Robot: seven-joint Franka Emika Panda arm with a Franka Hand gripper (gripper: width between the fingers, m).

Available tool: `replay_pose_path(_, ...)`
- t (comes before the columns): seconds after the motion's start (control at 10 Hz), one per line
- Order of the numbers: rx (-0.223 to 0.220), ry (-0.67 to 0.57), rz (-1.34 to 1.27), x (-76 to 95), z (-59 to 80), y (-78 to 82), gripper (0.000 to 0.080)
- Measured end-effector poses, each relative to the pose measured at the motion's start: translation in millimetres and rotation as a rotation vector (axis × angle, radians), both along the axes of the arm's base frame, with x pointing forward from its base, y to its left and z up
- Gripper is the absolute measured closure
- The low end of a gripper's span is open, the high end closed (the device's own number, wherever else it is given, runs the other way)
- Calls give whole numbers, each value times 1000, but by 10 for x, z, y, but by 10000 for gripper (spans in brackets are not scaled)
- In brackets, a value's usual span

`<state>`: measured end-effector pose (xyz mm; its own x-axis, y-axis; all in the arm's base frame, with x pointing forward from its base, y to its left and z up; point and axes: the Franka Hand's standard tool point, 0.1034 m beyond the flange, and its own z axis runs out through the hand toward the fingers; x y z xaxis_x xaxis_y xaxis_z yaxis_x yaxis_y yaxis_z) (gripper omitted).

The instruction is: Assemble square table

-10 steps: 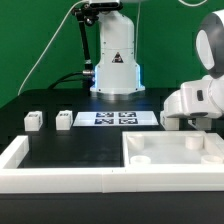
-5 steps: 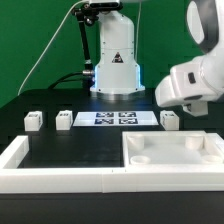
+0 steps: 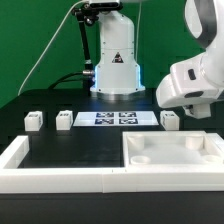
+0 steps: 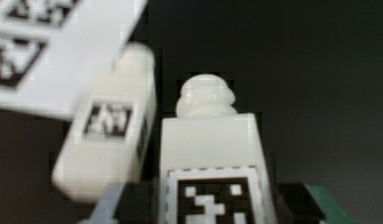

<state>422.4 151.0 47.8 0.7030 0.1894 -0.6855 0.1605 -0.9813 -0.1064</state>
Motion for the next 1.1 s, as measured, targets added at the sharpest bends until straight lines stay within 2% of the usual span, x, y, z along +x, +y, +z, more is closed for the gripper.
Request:
replay_pose_path(0.3,63,-176,-8,447,216,-113,512)
replay_pose_path(0.4,67,-241,-19,538,329,-152,512)
replay_pose_path(0.6,86,-453,-35,647,297,-152,512)
replay_pose_path(0.8,94,-559,-40,641,302,-173,512)
replay_pose_path(0.9,101,-632,-44,692,354,-189,512)
replay_pose_path(1.0,102,-655,-45,739,478,-236,512)
replay_pose_path(1.1,107,-708,-51,862,625,-294,512)
